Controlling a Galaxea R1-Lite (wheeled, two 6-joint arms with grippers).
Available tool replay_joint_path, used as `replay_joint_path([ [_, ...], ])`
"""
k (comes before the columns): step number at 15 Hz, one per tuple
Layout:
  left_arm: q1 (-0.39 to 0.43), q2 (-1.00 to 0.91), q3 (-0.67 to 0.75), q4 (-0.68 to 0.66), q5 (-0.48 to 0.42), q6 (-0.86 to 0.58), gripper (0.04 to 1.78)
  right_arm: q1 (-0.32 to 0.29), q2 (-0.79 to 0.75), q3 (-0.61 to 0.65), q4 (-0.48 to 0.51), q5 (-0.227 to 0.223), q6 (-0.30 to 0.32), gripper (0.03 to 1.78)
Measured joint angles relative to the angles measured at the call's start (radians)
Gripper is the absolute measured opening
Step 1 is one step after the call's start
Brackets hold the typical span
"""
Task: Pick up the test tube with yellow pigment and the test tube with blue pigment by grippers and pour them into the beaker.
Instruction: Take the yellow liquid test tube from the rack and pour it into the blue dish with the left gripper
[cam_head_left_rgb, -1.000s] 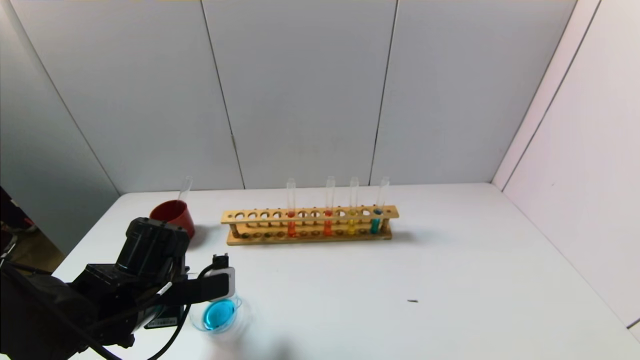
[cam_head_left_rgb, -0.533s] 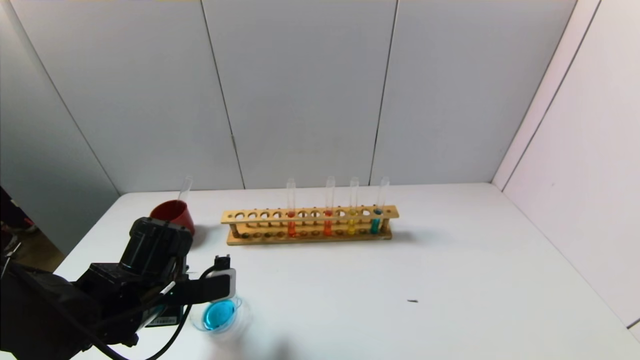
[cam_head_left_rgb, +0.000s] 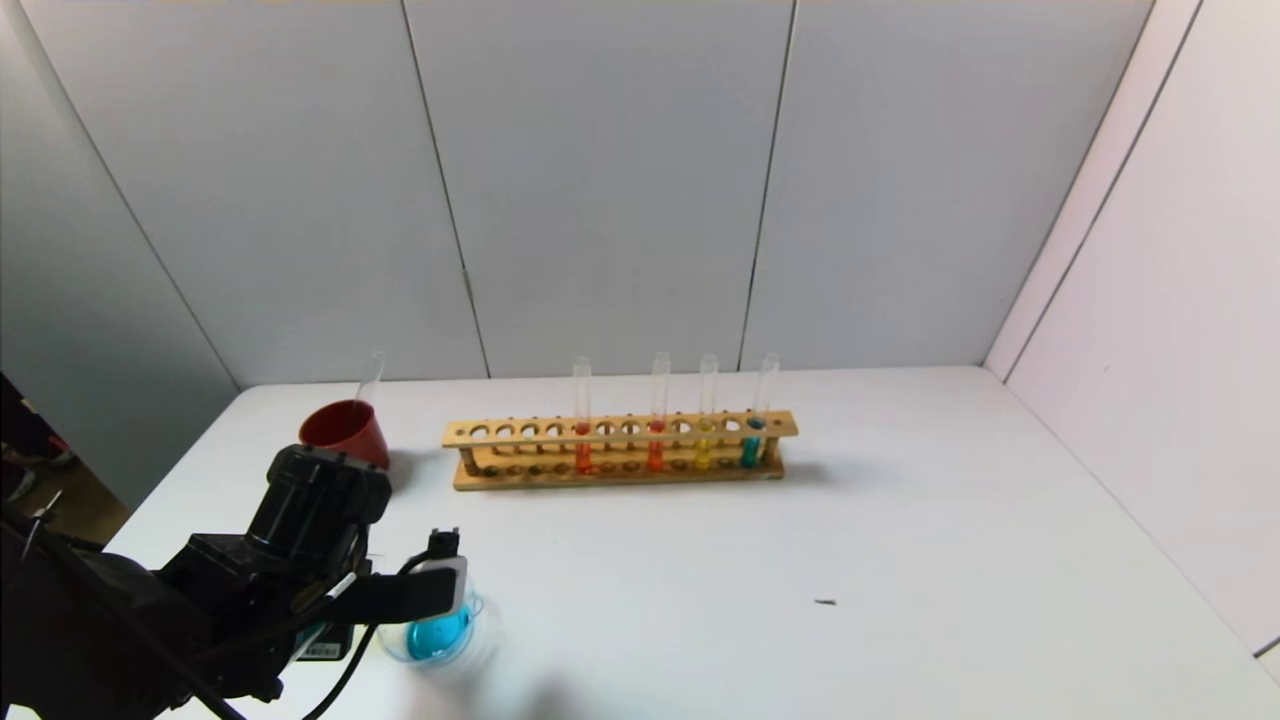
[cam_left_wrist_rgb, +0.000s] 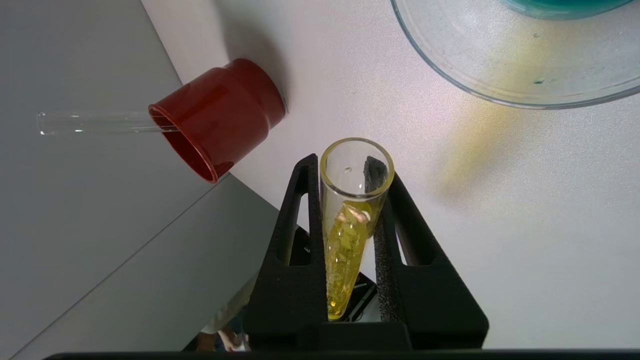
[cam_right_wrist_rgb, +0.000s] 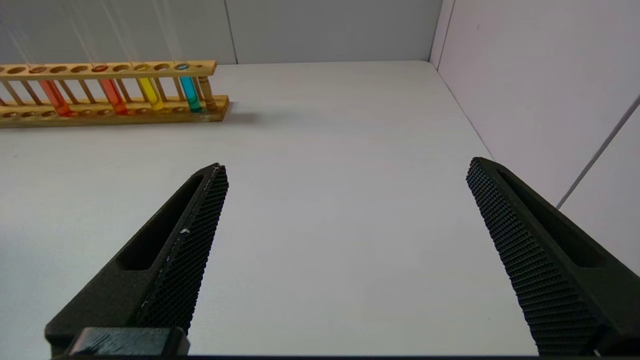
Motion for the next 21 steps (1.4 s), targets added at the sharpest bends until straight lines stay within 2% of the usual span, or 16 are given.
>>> replay_joint_path([
  [7,-0.095,0.004,0.023,-0.026,0.077,-0.007,0.32,0.000,0.000,0.000,0.000,0.000,0.000,1.74],
  [21,-0.110,0.000,0.044,-0.027,0.141,0.001,0.32,0.000,0.000,0.000,0.000,0.000,0.000,1.74],
])
